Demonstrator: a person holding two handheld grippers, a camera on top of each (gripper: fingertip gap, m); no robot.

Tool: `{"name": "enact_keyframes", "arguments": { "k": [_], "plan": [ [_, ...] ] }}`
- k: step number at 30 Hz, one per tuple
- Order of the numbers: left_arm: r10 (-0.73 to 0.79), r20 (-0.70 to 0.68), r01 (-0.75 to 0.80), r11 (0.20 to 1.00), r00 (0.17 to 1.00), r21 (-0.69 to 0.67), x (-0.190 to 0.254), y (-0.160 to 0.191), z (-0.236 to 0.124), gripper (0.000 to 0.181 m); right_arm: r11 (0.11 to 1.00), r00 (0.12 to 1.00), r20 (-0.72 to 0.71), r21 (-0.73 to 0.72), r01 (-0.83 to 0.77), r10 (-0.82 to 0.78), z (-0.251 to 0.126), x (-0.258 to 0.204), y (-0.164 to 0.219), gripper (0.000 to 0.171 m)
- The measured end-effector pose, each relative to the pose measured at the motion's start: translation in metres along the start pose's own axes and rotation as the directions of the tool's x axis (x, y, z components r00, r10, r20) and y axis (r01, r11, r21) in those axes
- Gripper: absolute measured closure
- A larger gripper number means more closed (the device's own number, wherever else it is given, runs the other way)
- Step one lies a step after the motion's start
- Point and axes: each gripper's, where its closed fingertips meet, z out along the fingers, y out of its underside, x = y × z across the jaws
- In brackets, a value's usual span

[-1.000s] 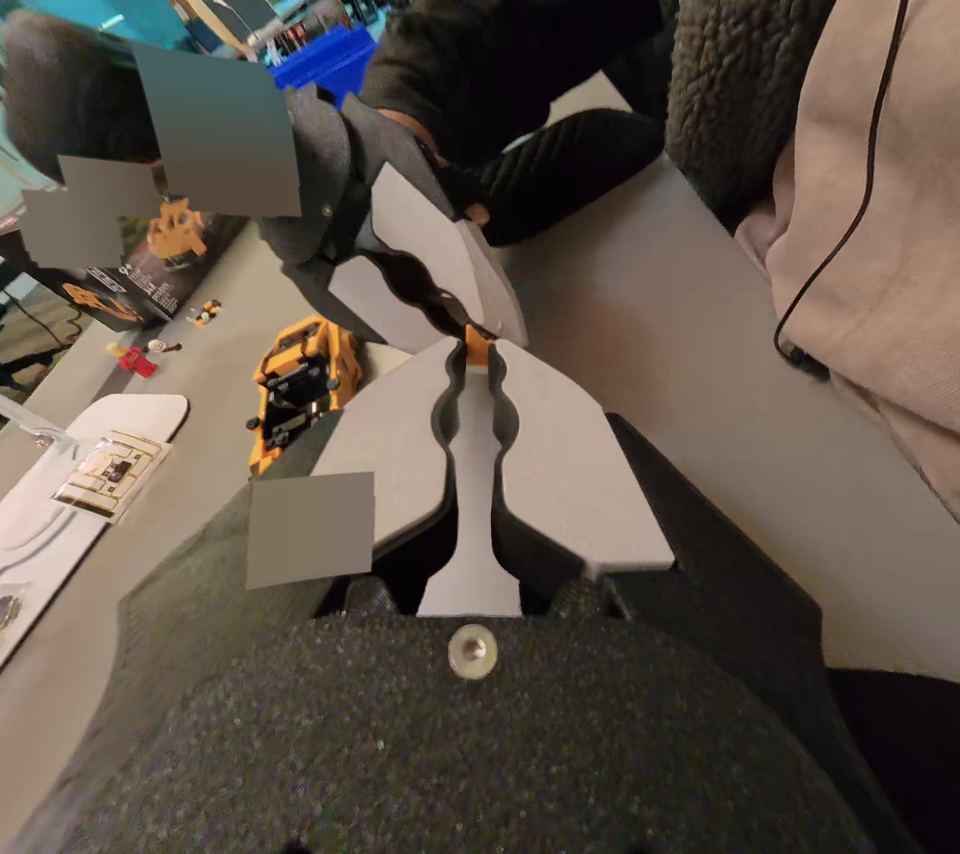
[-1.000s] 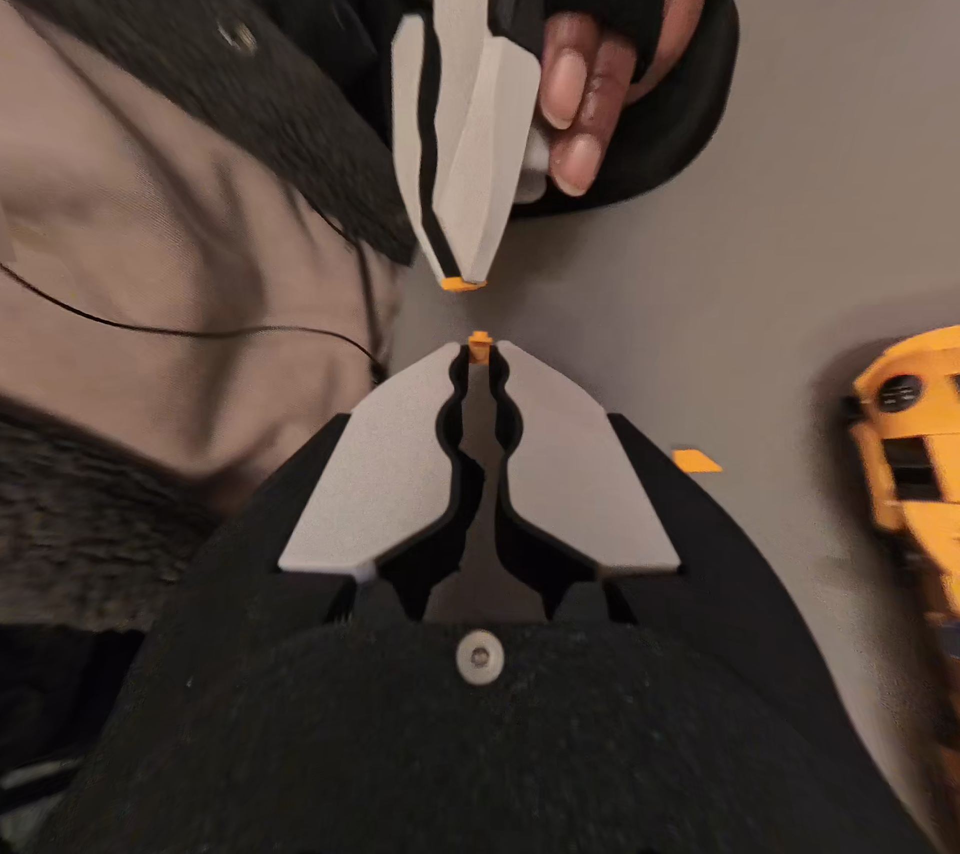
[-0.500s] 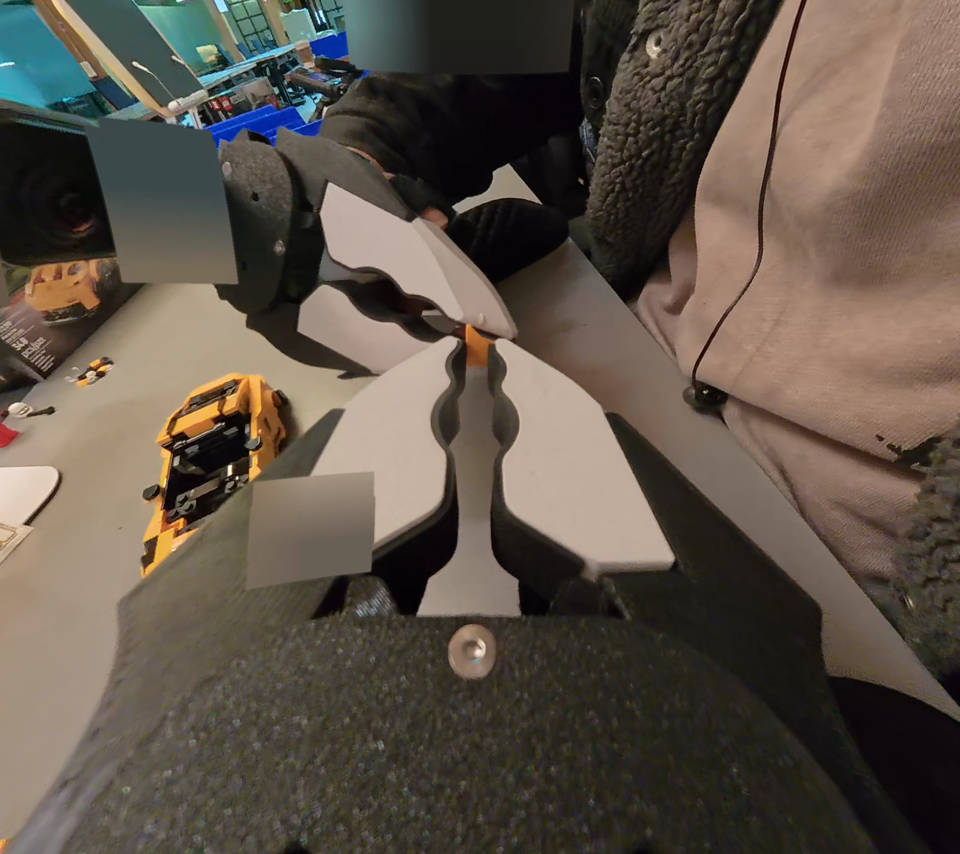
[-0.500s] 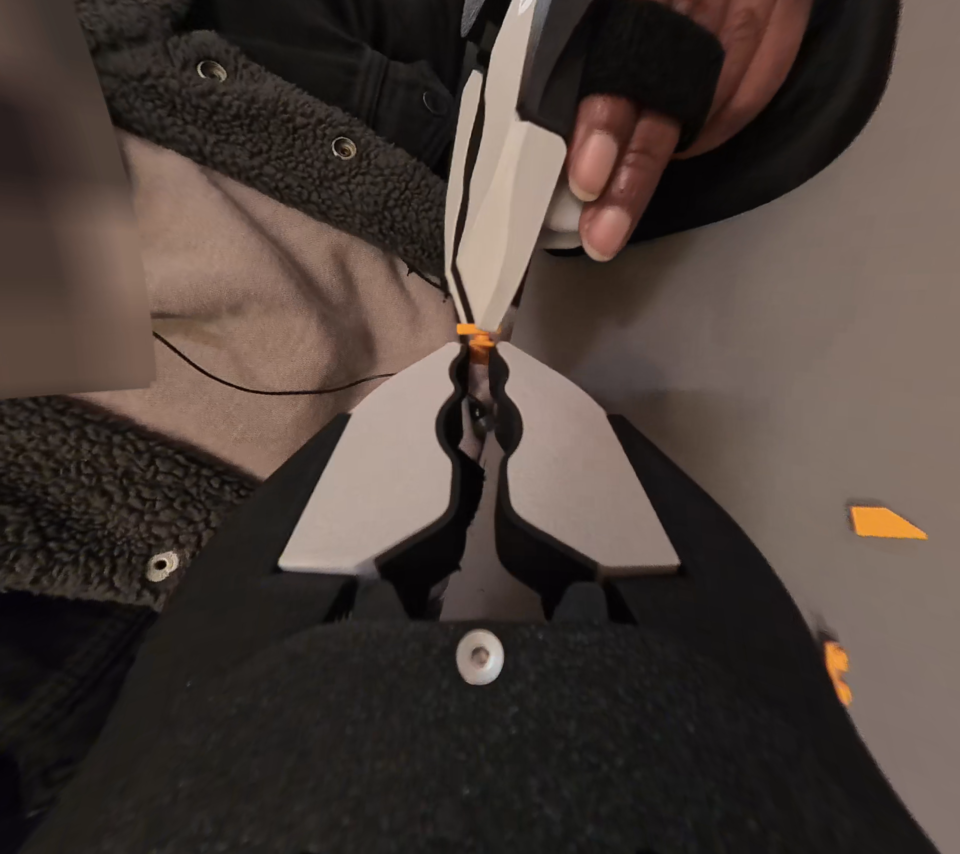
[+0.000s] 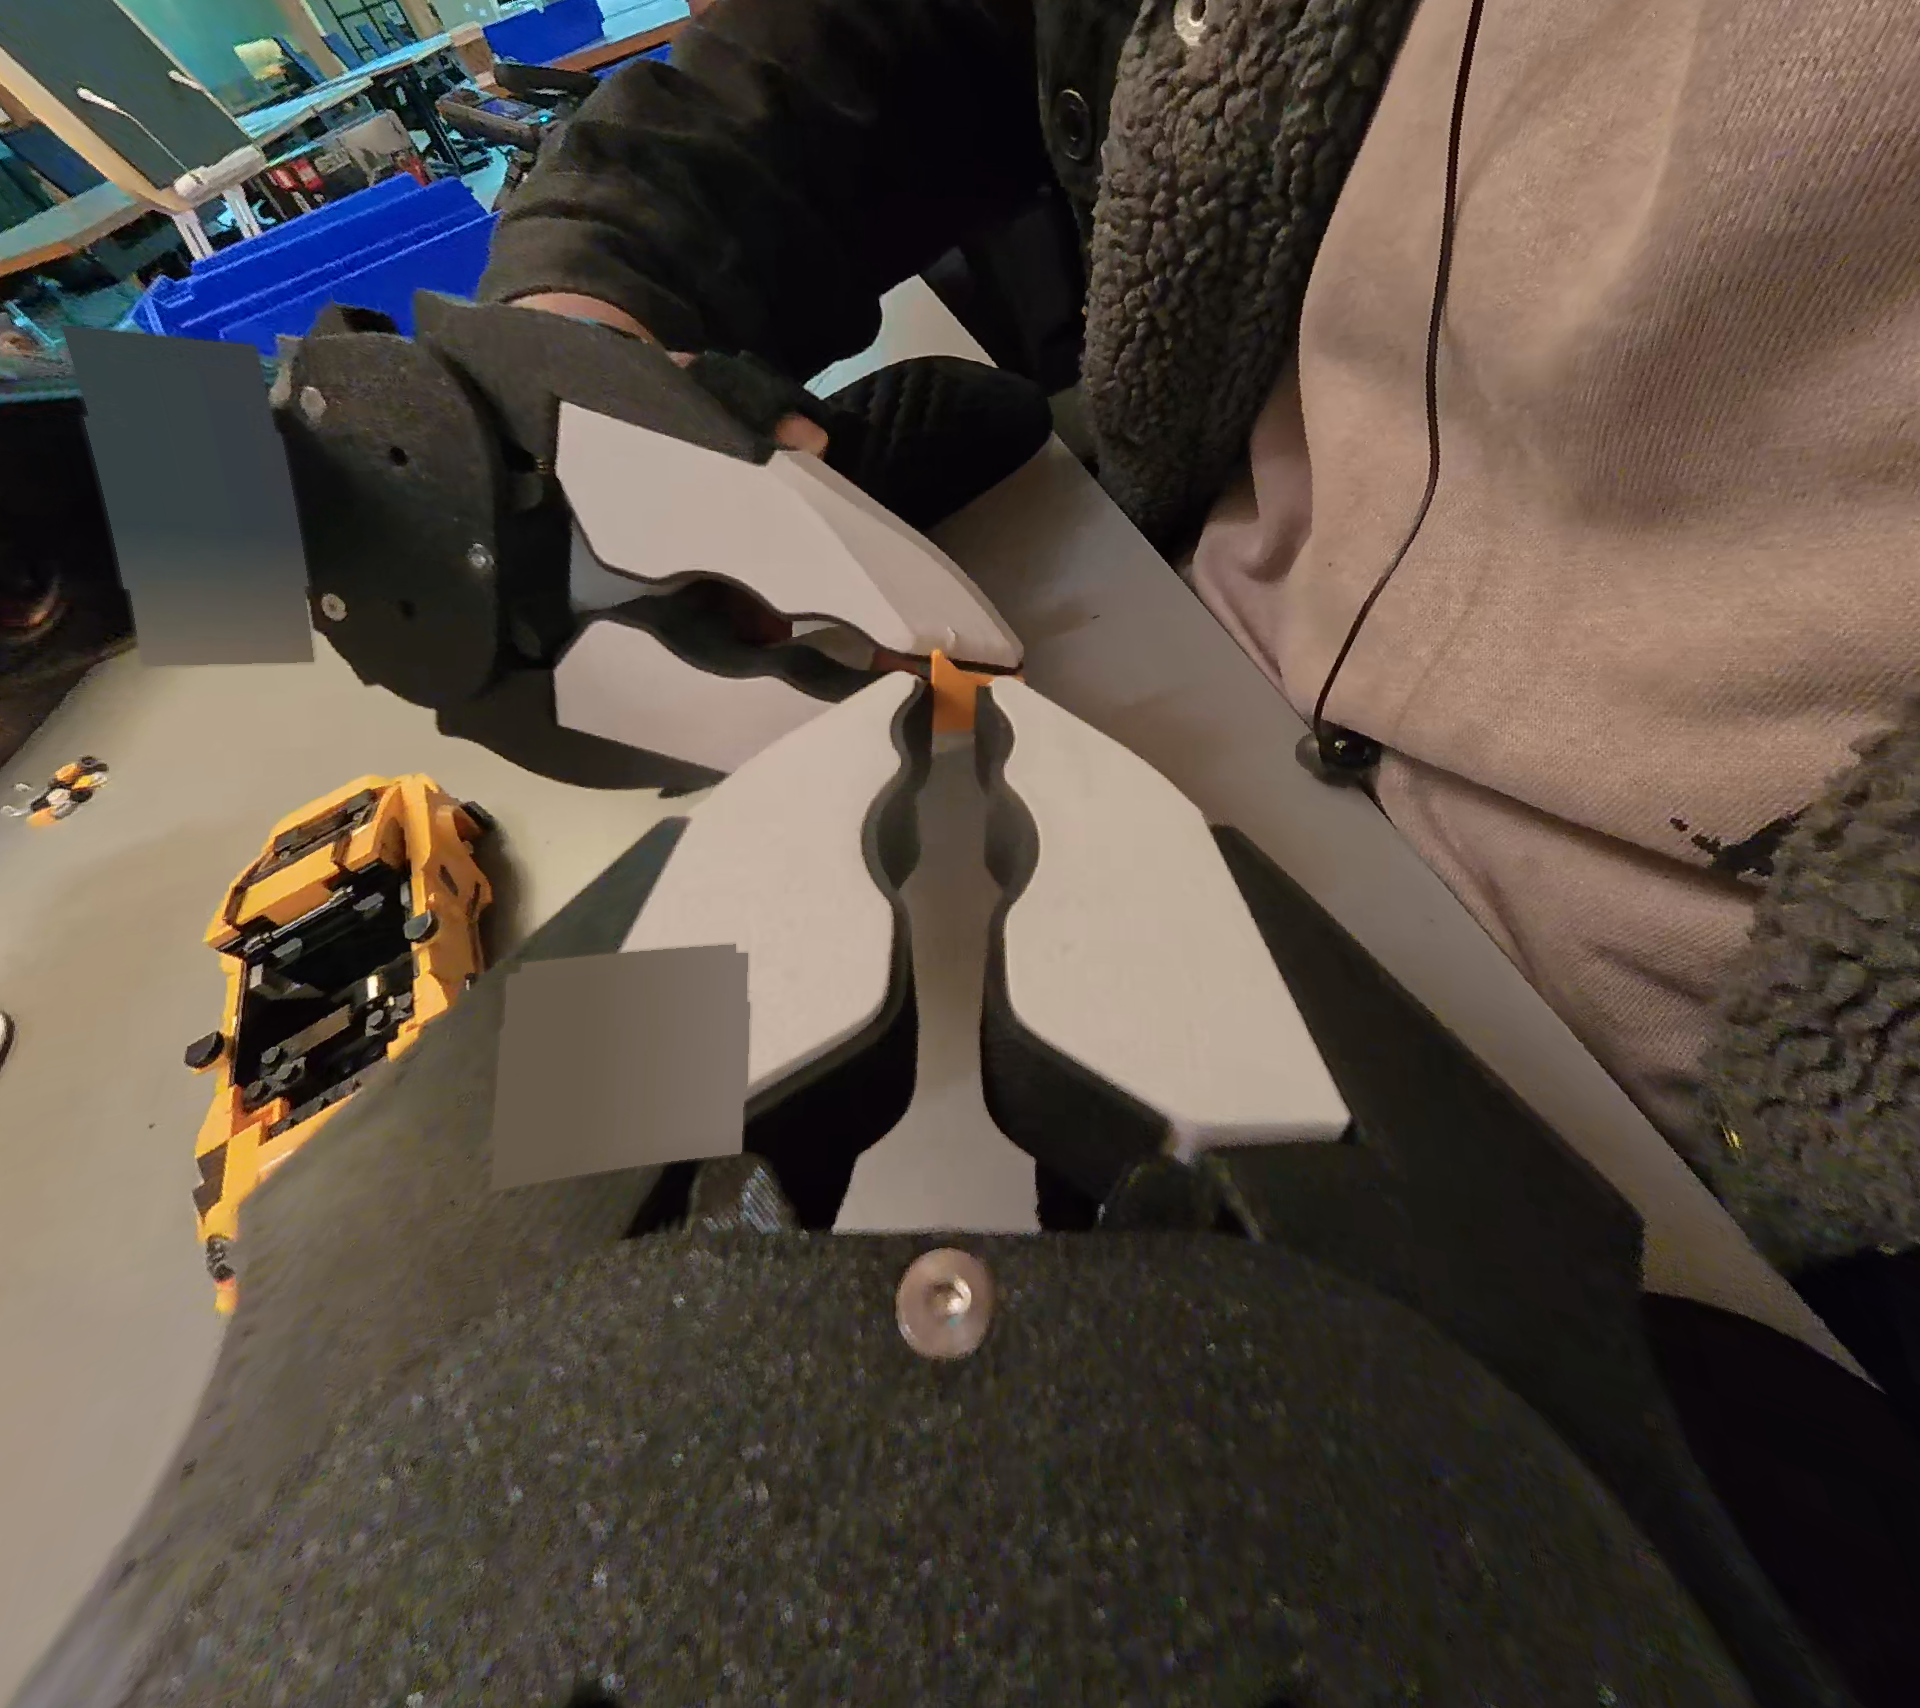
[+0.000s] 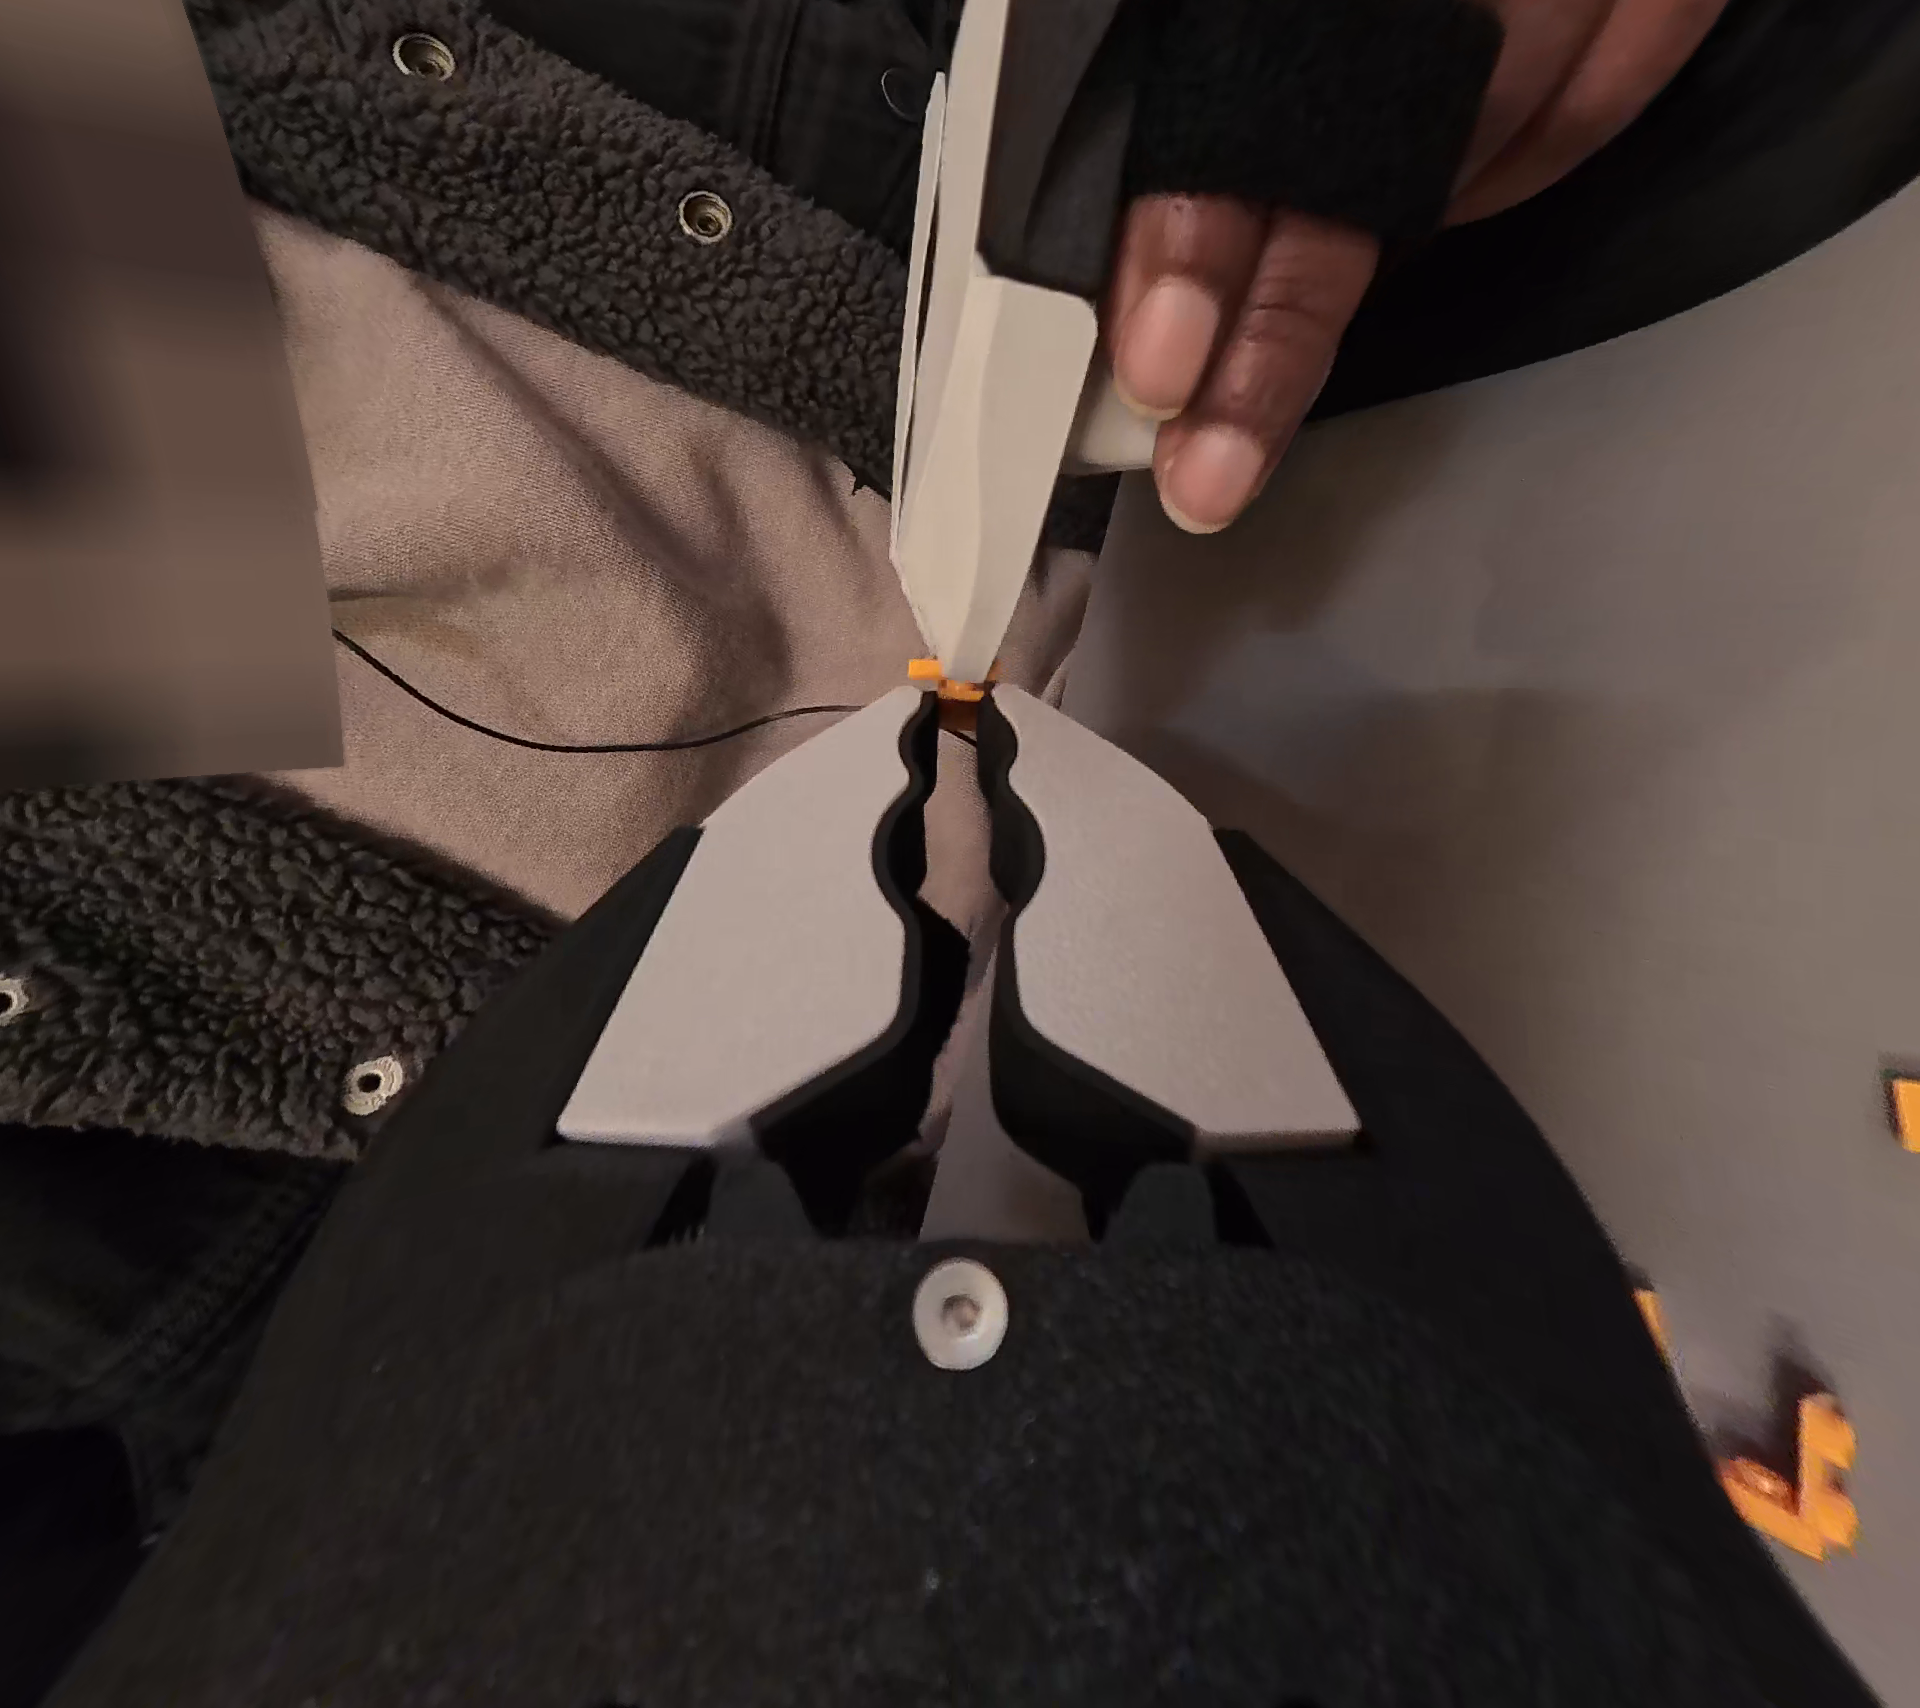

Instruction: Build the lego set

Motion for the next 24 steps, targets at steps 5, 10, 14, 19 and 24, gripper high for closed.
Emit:
{"name": "enact_keyframes", "arguments": {
  "k": [5, 10, 14, 19, 24],
  "plan": [
    [-0.006, -0.004, 0.006, 1.000, 1.000, 0.020, 0.001, -0.001, 0.000, 0.174, 1.000, 1.000, 0.002, 0.009, 0.001, -0.001, 0.001, -0.001, -0.001, 0.165],
    [-0.019, -0.014, 0.019, 0.998, 1.000, 0.054, 0.002, -0.005, 0.000, 0.174, 1.000, 1.000, 0.007, 0.024, -0.007, 0.006, 0.003, -0.002, -0.001, 0.165],
    [-0.018, -0.037, 0.020, 0.998, 0.999, 0.065, 0.006, -0.007, 0.001, 0.174, 1.000, 0.999, 0.030, 0.023, 0.015, -0.016, 0.006, -0.006, 0.001, 0.165],
    [-0.070, -0.024, 0.072, 0.991, 0.997, 0.114, 0.000, -0.011, -0.003, 0.174, 0.998, 0.999, 0.039, 0.060, -0.011, 0.009, 0.001, -0.008, -0.005, 0.165],
    [-0.257, -0.140, 0.291, 0.888, 0.956, 0.356, -0.011, -0.039, -0.026, 0.174, 0.989, 0.997, 0.077, 0.147, -0.002, -0.009, -0.009, -0.024, -0.027, 0.165]
  ]
}}
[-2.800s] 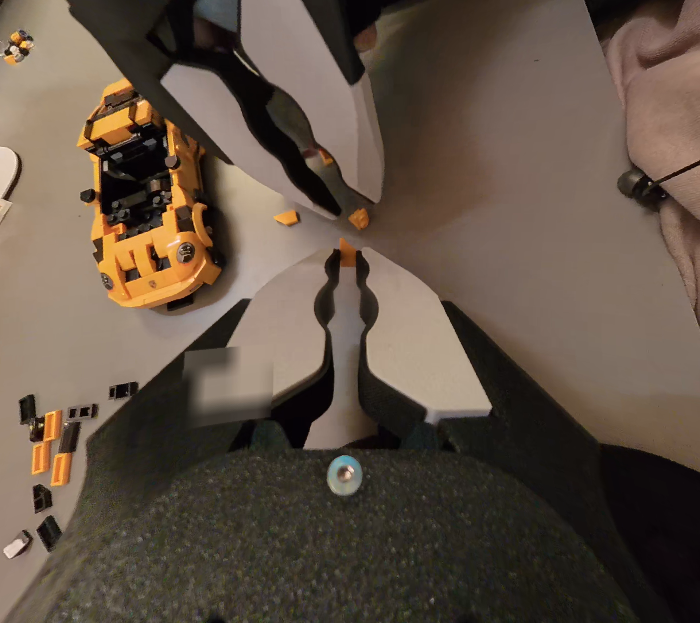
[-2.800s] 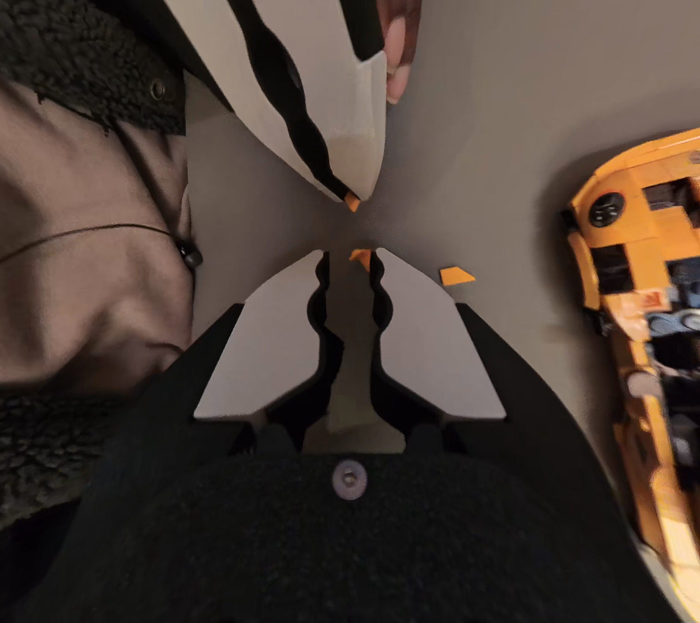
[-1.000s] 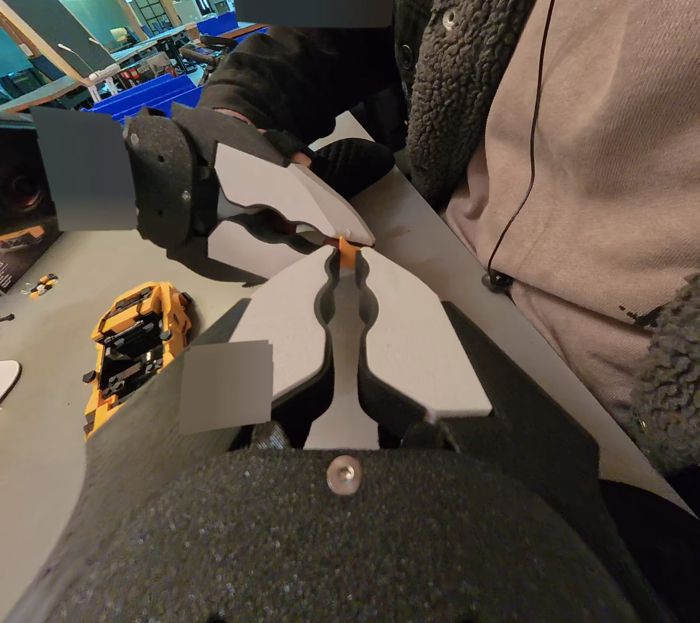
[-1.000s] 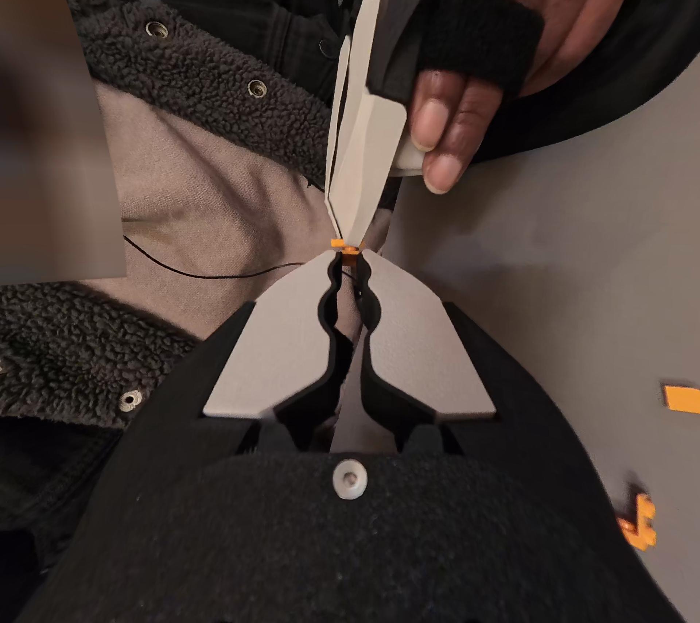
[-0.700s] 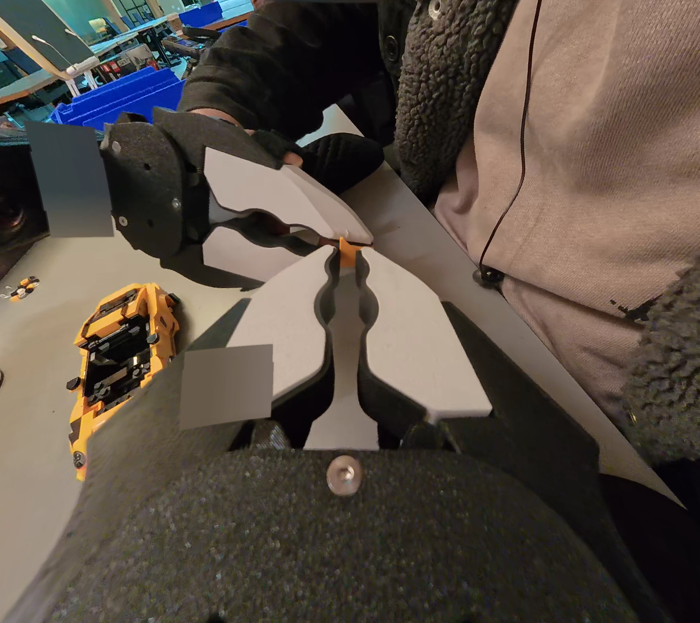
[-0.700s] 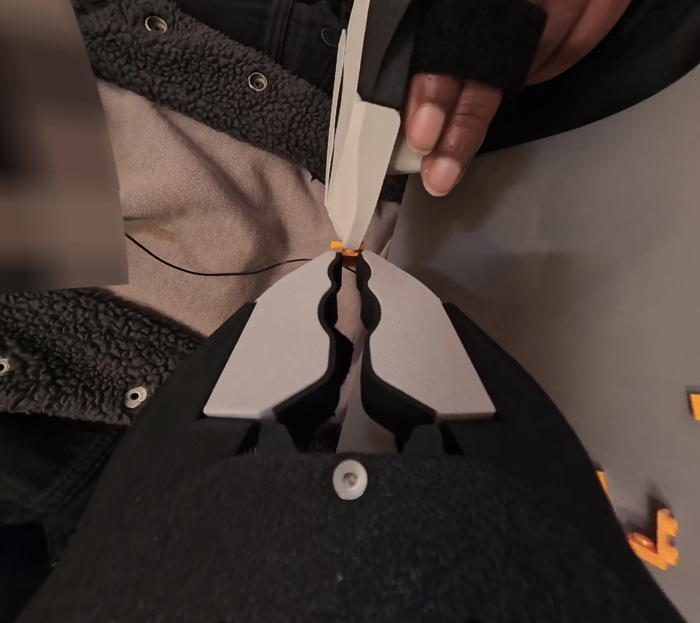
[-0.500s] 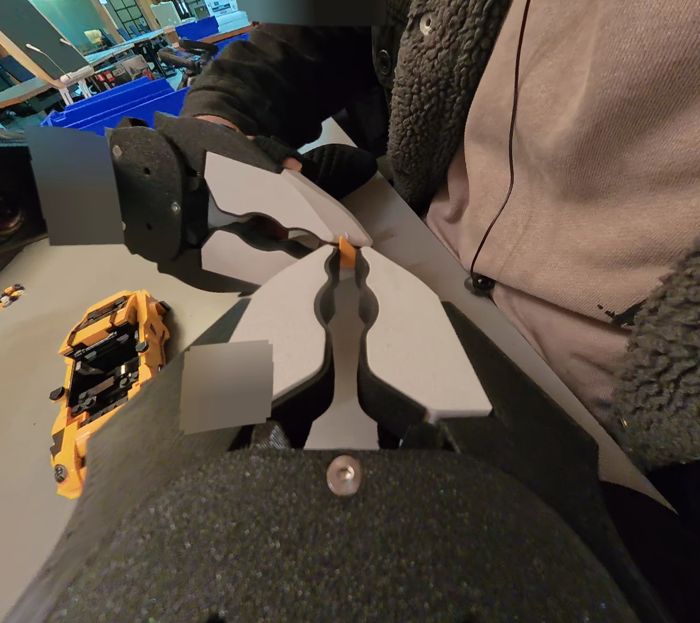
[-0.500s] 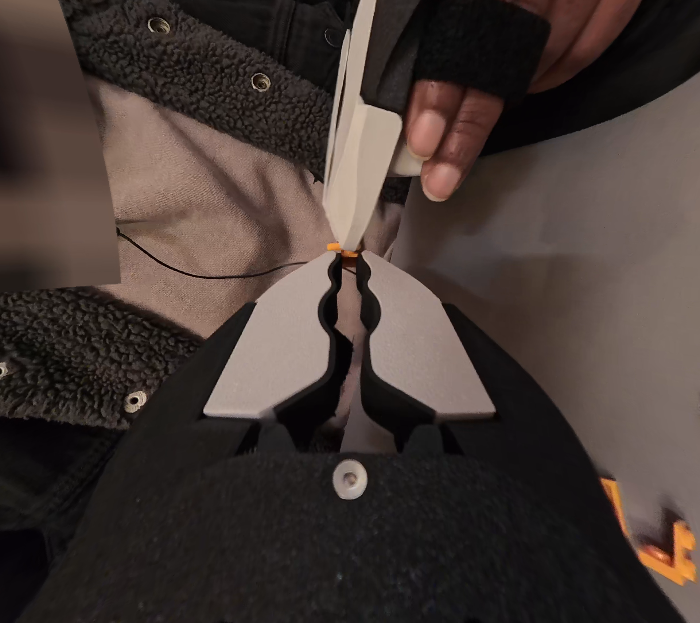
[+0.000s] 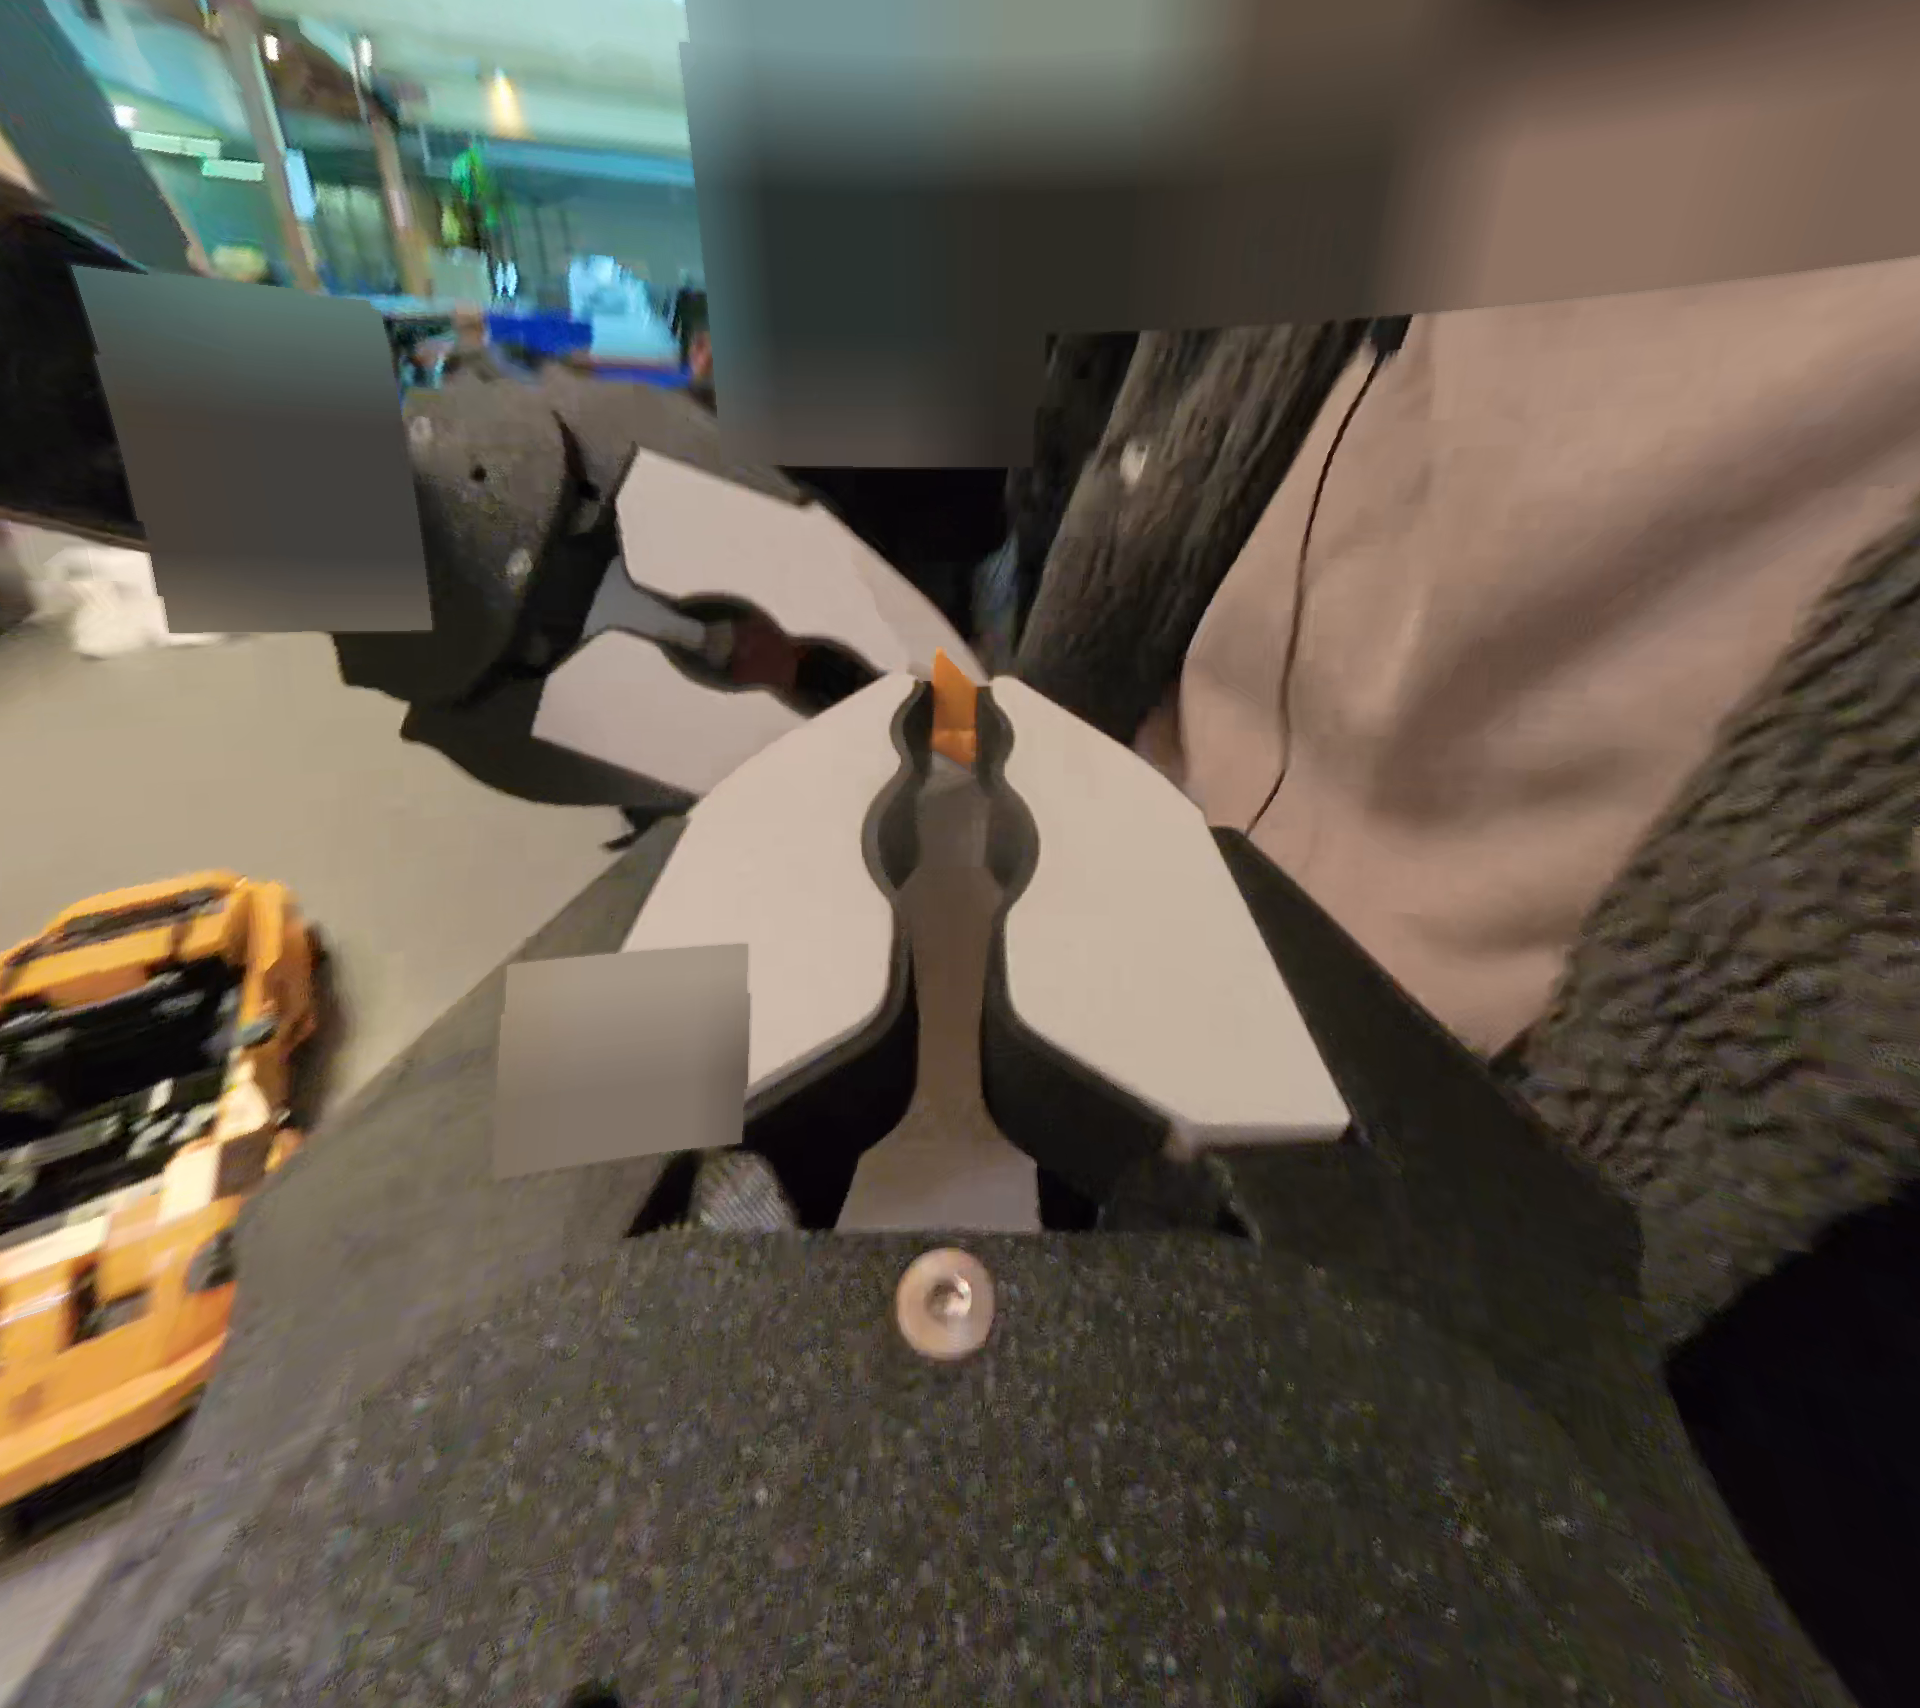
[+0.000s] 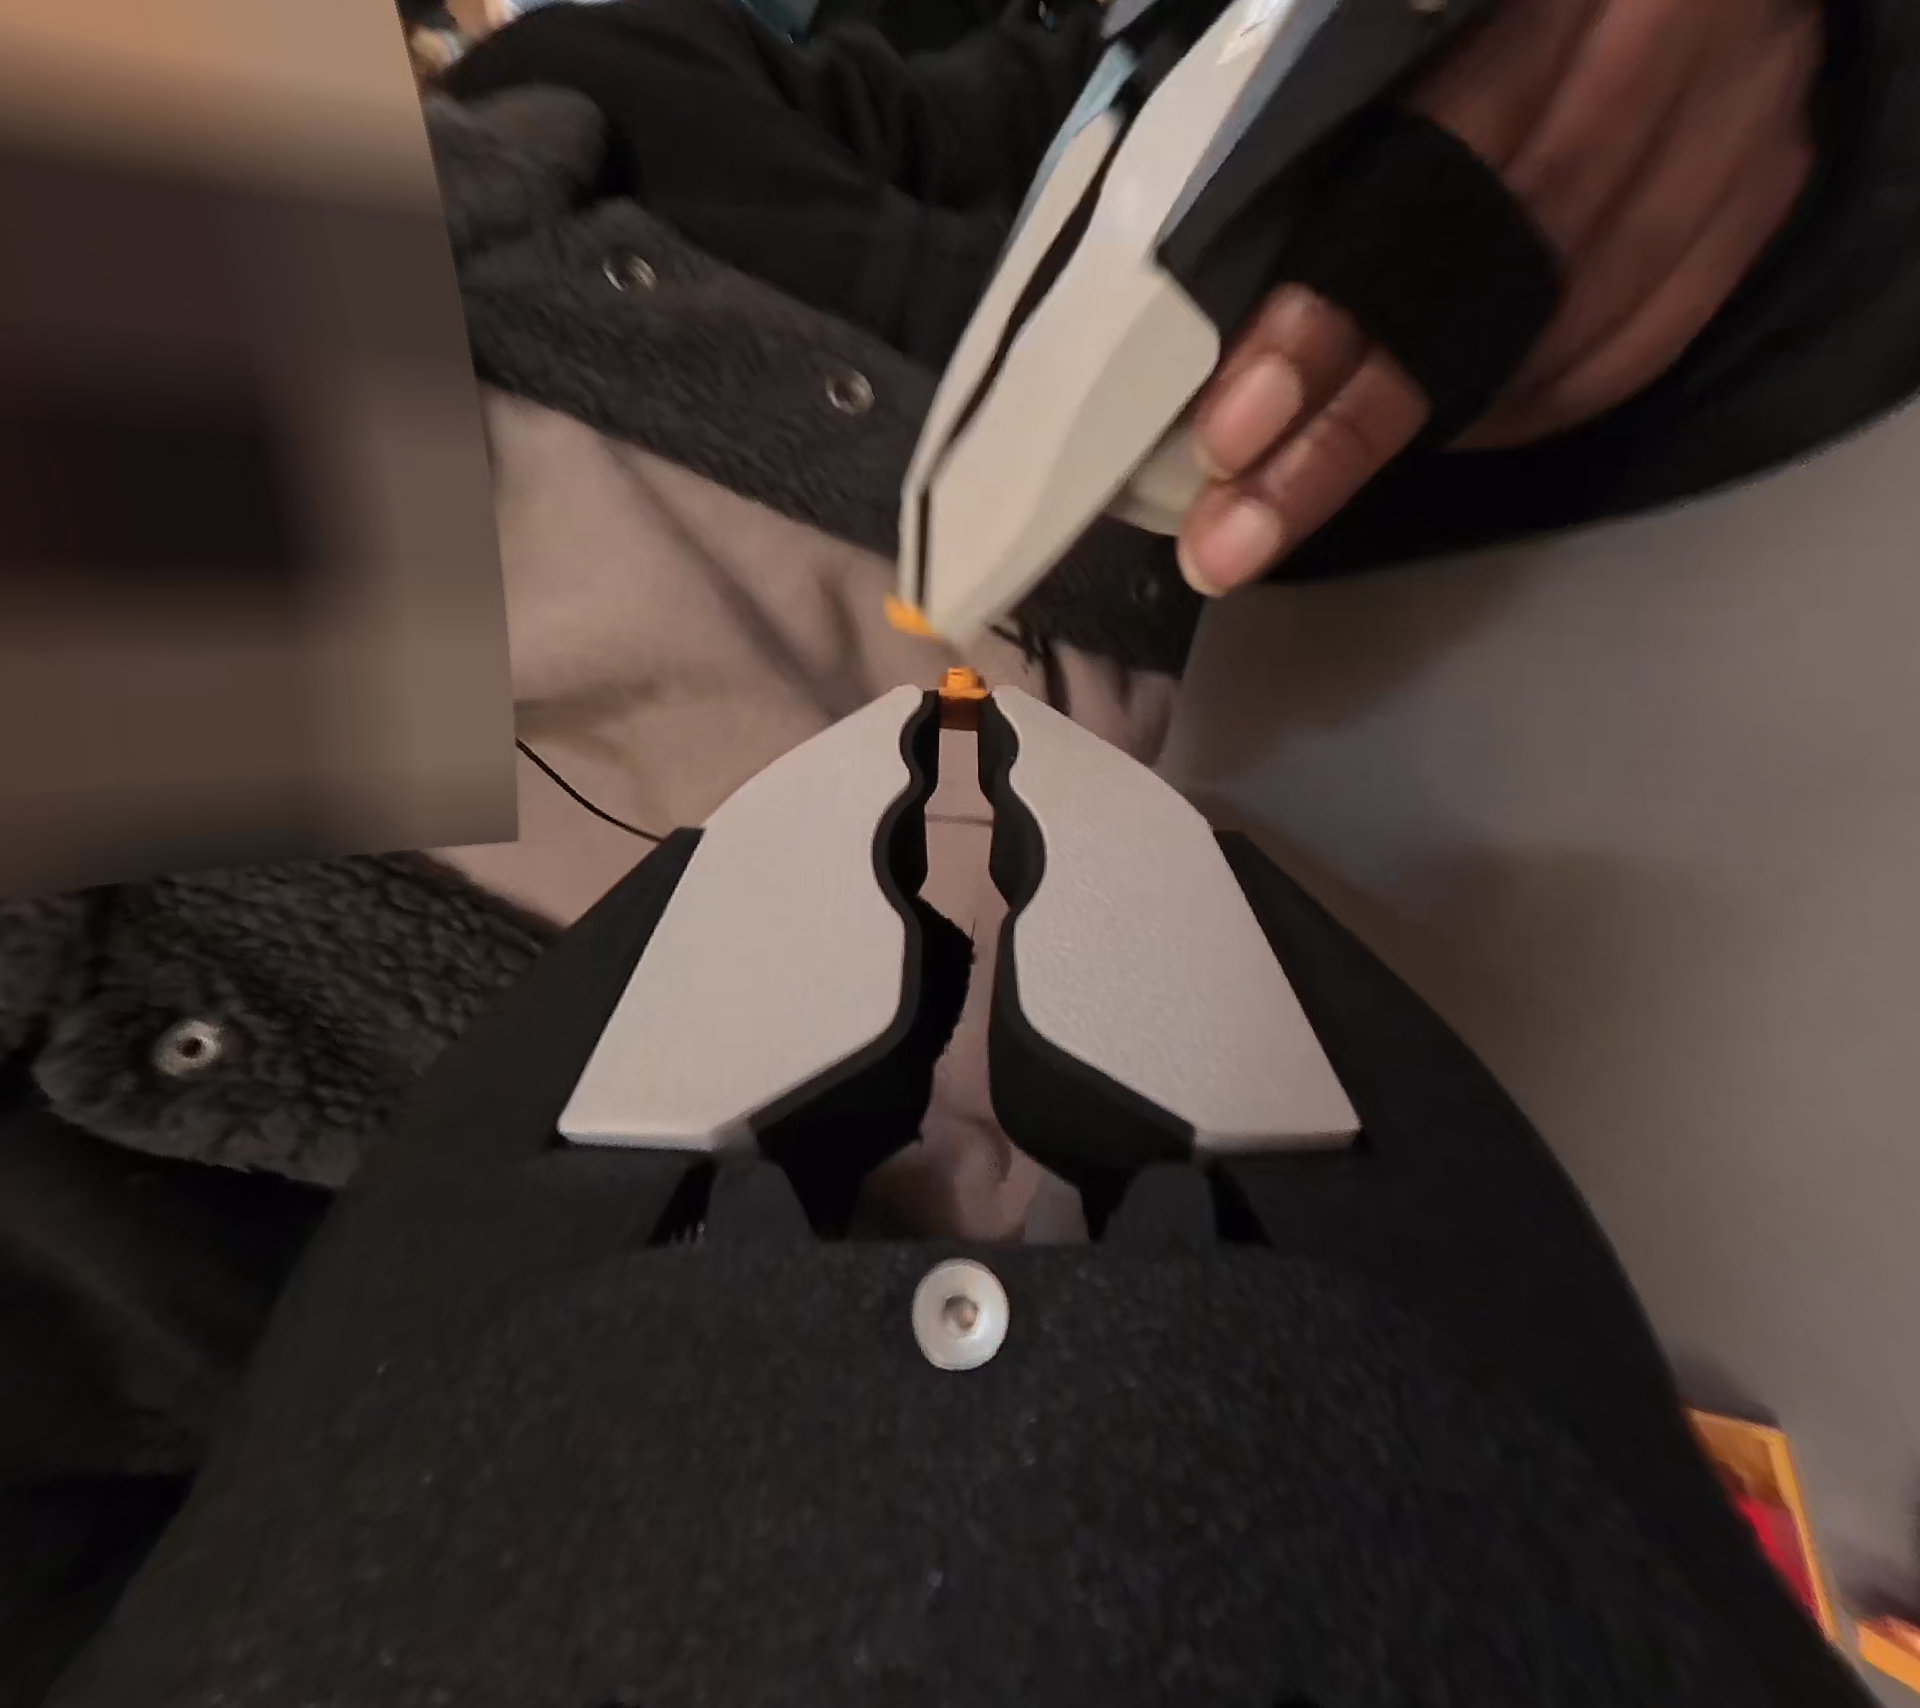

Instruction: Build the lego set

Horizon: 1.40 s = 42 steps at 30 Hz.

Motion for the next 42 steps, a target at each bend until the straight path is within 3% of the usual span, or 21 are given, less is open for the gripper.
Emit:
{"name": "enact_keyframes", "arguments": {
  "k": [4, 11, 25, 42],
  "plan": [
    [-0.112, -0.045, 0.118, 0.972, 0.993, 0.202, -0.006, -0.029, -0.019, 0.174, 0.997, 1.000, 0.018, 0.073, 0.019, -0.020, -0.003, -0.011, -0.021, 0.165],
    [-0.120, -0.045, 0.126, 0.971, 0.992, 0.203, -0.009, -0.027, -0.020, 0.174, 0.991, 0.999, 0.042, 0.135, 0.017, -0.023, -0.007, -0.016, -0.038, 0.165],
    [0.091, 0.015, -0.091, 0.995, 0.996, -0.038, -0.001, -0.001, -0.005, 0.174, 0.998, 0.998, 0.038, 0.039, -0.055, 0.053, 0.003, -0.005, -0.014, 0.165],
    [0.285, -0.003, -0.265, 0.889, 0.959, -0.374, 0.001, 0.032, 0.004, 0.174, 0.992, 0.994, -0.072, -0.092, -0.084, 0.078, 0.006, 0.014, 0.014, 0.165]
  ]
}}
